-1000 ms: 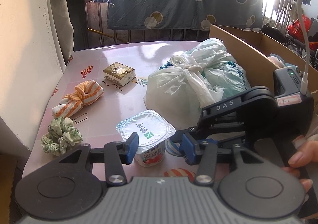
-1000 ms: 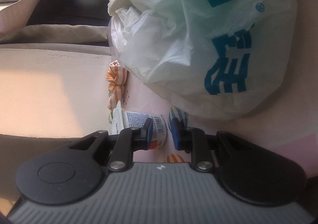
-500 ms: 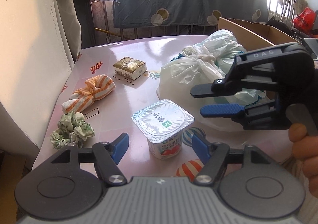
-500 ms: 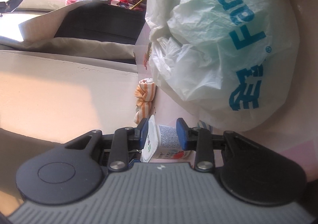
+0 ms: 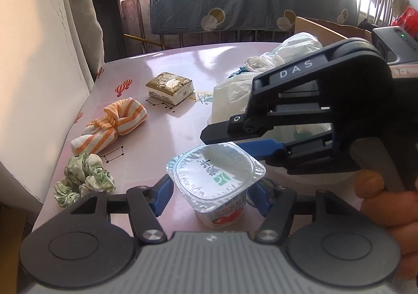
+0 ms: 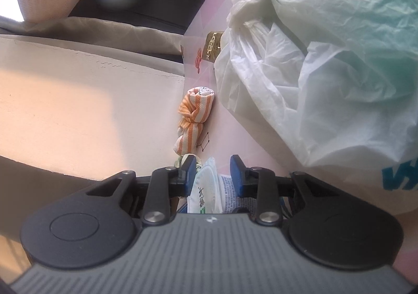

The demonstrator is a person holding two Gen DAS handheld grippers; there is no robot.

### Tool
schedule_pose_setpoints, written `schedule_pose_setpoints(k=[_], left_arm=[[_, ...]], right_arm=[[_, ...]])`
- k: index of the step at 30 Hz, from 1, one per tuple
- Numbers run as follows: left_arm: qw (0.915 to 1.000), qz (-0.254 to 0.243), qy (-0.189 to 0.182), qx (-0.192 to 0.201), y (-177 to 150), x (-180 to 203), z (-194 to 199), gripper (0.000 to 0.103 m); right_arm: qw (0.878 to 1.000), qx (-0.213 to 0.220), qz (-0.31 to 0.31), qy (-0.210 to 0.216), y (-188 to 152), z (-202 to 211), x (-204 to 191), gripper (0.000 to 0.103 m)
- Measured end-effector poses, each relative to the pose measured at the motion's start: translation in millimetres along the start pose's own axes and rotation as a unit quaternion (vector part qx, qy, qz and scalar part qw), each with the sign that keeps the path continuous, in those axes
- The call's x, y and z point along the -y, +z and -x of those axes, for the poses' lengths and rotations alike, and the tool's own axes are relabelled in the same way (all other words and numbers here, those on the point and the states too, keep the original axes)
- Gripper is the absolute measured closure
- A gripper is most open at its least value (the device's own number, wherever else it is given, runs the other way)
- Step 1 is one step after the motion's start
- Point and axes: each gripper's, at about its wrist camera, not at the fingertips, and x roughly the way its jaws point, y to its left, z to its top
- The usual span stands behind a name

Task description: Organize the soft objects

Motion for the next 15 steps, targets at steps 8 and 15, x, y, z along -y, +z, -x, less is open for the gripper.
schedule_pose_setpoints(k=[8,15], left_arm=[[0.9999,0.013,0.0,0.0,2.8,2.0,4.0,0.051],[0.9996,0.017,0.002,0.021,11.2,5.3,28.3,0.051]], right_arm=[[1.0,0.0,0.004,0.0,-0.3,-4.8,-7.2,0.087],[1.0,0.006,0.005,0.021,-2.9,16.3,-22.7,0.087]])
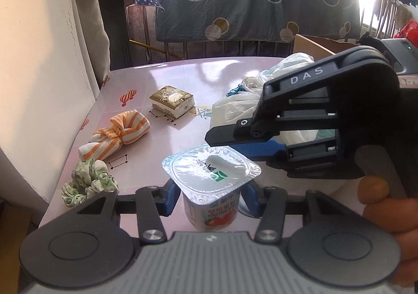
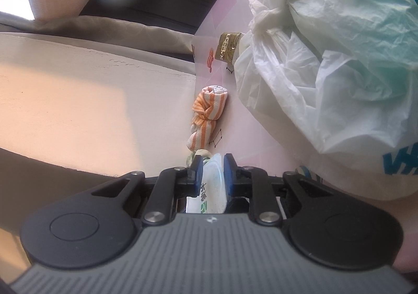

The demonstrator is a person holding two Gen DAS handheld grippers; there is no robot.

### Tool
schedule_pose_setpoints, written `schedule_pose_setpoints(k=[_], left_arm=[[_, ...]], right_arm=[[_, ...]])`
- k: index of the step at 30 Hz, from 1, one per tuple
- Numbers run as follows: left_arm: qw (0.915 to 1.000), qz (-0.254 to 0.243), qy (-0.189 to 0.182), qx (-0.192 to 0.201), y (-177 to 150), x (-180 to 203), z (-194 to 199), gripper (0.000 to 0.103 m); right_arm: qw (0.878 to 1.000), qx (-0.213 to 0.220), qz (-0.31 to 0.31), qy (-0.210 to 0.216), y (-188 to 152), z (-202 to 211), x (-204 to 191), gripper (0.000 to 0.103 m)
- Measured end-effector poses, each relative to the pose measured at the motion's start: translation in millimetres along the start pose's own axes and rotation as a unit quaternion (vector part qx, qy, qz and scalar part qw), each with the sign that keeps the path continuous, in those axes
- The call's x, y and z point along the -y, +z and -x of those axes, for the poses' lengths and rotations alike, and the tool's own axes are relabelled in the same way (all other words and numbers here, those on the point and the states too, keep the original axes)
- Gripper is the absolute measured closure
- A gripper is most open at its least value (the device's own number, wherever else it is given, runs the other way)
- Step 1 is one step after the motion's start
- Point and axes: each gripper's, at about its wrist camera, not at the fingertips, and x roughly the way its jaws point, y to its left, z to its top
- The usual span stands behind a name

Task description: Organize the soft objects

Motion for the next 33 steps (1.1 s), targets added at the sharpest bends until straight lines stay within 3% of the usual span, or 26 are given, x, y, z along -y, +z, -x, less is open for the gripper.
schedule_pose_setpoints(k=[9,15,19,23,26,33], left_arm=[[0.9946,-0.043,-0.02,0.092,54.7,37.8,58.4,0.051],[0.9861,-0.082,-0.077,0.122,90.5,96.7,71.1,0.051],[0.9774,-0.112,-0.127,0.127,110.6,147.0,69.0,0.051],[0.968,-0.136,-0.176,0.116,125.4,196.5,58.4,0.051],[0.9637,-0.147,-0.206,0.087,132.7,227.5,42.1,0.051],[0.961,-0.146,-0.234,-0.013,128.8,254.1,-12.1,0.051]], right_arm=[[0.998,0.042,0.026,0.034,17.6,65.6,-45.0,0.086],[0.994,0.097,0.014,0.041,43.1,142.4,-47.3,0.086],[0.991,0.135,0.013,0.014,62.7,205.0,-41.2,0.085],[0.986,0.168,0.002,-0.015,79.9,267.5,-21.5,0.084],[0.984,0.176,-0.011,-0.039,94.3,301.6,-1.0,0.083],[0.985,0.143,-0.049,-0.084,113.6,311.6,50.6,0.082]])
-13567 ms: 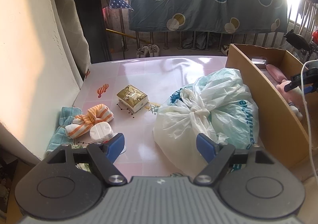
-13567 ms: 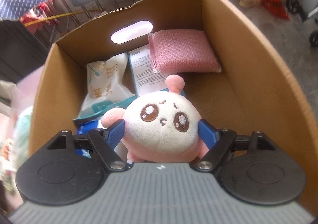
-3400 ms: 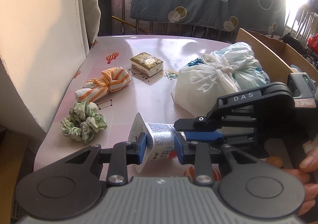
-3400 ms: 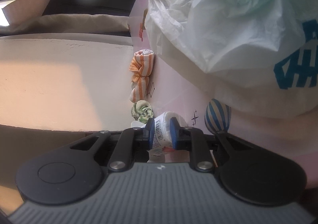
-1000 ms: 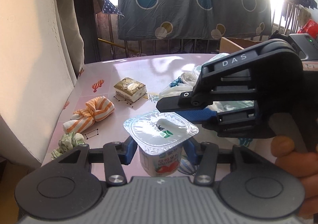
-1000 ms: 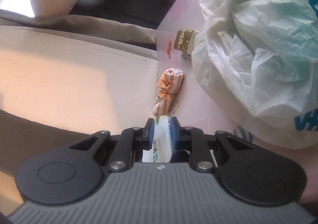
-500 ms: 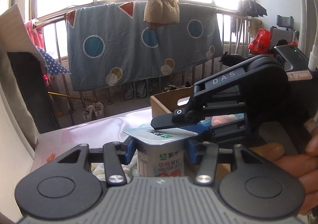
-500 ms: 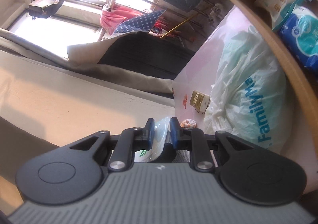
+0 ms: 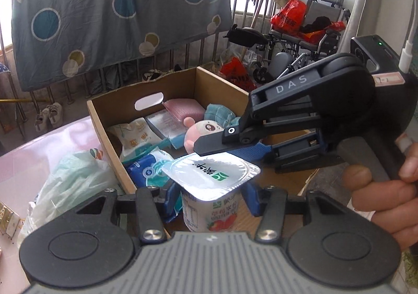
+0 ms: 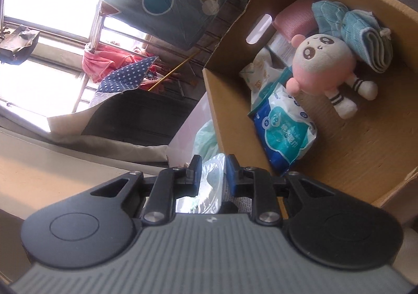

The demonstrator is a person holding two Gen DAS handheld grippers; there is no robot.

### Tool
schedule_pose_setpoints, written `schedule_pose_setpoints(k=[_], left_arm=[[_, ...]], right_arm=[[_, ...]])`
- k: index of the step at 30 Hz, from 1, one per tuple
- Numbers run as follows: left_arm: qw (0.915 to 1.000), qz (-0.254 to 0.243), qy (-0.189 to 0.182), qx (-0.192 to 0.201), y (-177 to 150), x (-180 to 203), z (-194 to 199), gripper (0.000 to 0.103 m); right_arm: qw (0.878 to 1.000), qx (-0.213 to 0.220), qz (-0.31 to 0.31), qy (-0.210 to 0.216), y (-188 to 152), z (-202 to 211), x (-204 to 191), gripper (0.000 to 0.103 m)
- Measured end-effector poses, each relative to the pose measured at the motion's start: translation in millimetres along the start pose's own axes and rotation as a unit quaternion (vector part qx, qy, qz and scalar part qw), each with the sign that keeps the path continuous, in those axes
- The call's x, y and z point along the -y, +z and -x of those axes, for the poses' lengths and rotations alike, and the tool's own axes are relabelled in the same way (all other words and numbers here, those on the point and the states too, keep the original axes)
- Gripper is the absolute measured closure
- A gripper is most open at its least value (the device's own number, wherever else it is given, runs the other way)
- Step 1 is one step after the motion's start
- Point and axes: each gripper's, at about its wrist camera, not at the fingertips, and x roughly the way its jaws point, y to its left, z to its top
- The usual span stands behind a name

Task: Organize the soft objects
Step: 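Carry the yogurt cup into the box and open both grippers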

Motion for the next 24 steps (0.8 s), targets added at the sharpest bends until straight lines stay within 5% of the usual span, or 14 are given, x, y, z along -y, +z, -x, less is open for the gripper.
schedule_pose_setpoints(k=[7,13,24], left_arm=[[0.9964,0.006,-0.013,-0.084,-20.7,-11.7,-30.7,0.051],[0.9972,0.001,-0.013,-0.074,-21.7,-18.5,-30.5,0.048],[0.999,0.027,0.008,-0.035,-23.3,-34.2,1.2,0.046]], right_arm=[[0.997,-0.047,-0.004,-0.054,6.2,-34.1,27.5,0.081],[0.994,-0.074,-0.021,-0.074,12.8,-46.8,42.0,0.079],[0.993,-0.026,0.023,-0.11,26.8,-58.4,29.8,0.077]])
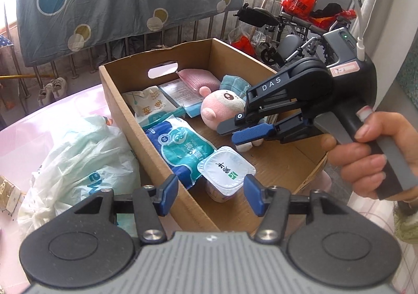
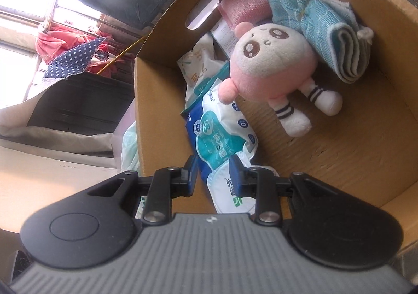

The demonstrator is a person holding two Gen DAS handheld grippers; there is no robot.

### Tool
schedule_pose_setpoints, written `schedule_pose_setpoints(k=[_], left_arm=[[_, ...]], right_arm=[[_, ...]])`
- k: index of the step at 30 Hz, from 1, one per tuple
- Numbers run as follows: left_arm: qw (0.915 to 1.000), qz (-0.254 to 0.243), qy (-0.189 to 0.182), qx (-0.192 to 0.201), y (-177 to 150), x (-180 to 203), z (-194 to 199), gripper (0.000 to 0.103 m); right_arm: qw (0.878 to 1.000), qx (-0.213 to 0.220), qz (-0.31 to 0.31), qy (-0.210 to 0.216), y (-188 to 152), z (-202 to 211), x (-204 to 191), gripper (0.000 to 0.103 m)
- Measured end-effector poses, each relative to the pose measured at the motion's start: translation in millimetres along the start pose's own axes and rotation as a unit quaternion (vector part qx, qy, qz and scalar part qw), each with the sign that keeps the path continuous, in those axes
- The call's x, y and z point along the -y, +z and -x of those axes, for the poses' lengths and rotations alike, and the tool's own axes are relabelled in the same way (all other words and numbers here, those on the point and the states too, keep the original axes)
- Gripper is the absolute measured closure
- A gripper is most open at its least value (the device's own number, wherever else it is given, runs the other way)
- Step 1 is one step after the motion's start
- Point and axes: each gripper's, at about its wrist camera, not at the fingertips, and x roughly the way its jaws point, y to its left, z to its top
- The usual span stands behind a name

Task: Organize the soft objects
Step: 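Carry the yogurt cup into the box and open both grippers, then withdraw the right gripper from the box to the striped cloth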

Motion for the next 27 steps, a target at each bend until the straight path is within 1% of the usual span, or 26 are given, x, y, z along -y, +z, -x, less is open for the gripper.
schedule_pose_setpoints(k=[2,3,7,12,15,17,19,23,25,27], left_arm=[[0.9999,0.014,0.007,0.004,-1.6,-9.2,5.7,0.046],[0.9997,0.019,0.011,0.006,-2.8,-13.9,8.4,0.046],[0.9983,0.044,0.035,0.013,-10.8,-35.8,22.5,0.046],[0.9957,0.065,0.062,0.025,-29.4,-59.6,46.3,0.044],[0.9935,0.074,0.082,0.028,-43.8,-72.6,59.3,0.044],[0.9918,0.076,0.098,0.03,-56.1,-80.1,67.5,0.043],[0.9891,0.082,0.118,0.031,-69.2,-87.6,75.7,0.043],[0.983,0.095,0.153,0.033,-94.3,-103.2,93.3,0.043],[0.9787,0.098,0.176,0.038,-104.4,-109.9,103.0,0.042],[0.9733,0.101,0.201,0.046,-111.0,-114.7,111.6,0.042]], right_arm=[[1.0,0.007,0.008,-0.015,5.0,-9.3,0.4,0.077],[1.0,0.003,0.01,-0.021,6.1,-14.3,0.6,0.077],[0.998,-0.028,0.016,-0.046,3.1,-36.6,6.2,0.079],[0.998,-0.053,0.016,-0.04,-6.4,-40.4,5.3,0.079],[0.997,-0.062,0.025,-0.046,-13.1,-39.5,1.8,0.079],[0.996,-0.076,0.011,-0.035,-17.0,-38.8,4.2,0.08],[0.996,-0.086,0.008,-0.034,-23.4,-39.0,4.3,0.08],[0.995,-0.093,0.01,-0.031,-32.2,-37.6,2.4,0.078],[0.996,-0.084,0.018,-0.037,-32.1,-31.3,-2.0,0.076],[0.996,-0.064,0.031,-0.049,-29.6,-20.9,-9.3,0.072]])
